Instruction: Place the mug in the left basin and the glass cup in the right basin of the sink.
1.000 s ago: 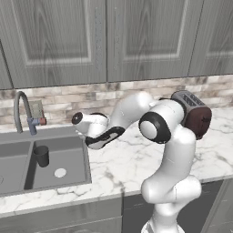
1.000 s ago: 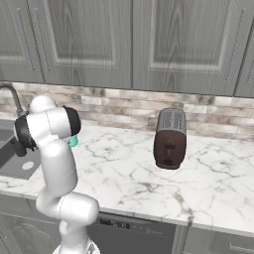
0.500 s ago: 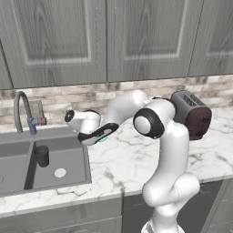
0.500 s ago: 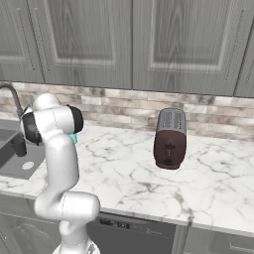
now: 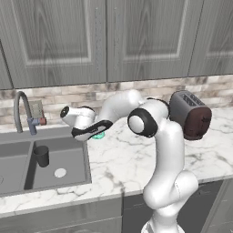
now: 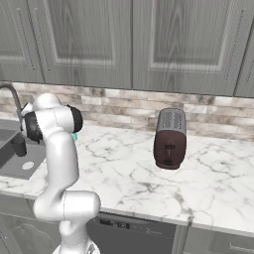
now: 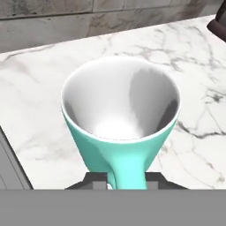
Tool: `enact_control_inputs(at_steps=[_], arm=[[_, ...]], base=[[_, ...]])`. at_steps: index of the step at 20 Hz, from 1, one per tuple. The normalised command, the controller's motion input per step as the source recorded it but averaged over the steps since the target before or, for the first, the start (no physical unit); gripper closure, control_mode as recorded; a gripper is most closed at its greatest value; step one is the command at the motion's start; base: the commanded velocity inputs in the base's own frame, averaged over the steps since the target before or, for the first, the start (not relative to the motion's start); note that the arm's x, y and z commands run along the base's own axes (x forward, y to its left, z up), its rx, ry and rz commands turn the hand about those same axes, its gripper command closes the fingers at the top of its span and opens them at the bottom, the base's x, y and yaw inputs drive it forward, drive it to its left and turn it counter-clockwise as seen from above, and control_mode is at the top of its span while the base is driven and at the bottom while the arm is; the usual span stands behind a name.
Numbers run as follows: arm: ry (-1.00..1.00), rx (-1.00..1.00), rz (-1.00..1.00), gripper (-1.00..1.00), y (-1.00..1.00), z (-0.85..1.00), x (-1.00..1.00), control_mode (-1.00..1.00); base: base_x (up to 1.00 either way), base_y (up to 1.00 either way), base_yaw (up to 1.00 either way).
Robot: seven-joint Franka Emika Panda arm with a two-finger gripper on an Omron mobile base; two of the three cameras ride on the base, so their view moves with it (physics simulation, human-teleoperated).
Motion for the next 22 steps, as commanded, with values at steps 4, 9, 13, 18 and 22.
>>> enact_control_inputs(at_steps=[4,9,13,18,22], arm=[[-0.01,0.00,-0.03,1.00,0.07,0.00,-0.12,-1.00],[-0.08,-0.01,0.00,1.00,0.01,0.00,-0.60,-1.00],[-0.13,0.00,0.00,1.00,-0.15,0.00,-0.71,-1.00],[-0.12,0.00,0.00,1.00,-0.36,0.11,-0.43,-1.00],[-0.11,0.01,0.00,1.00,-0.28,0.33,-0.31,-1.00]], base=[[0.00,0.00,0.00],[0.00,0.00,0.00],[0.00,0.00,0.00],[0.00,0.00,0.00],[0.00,0.00,0.00]])
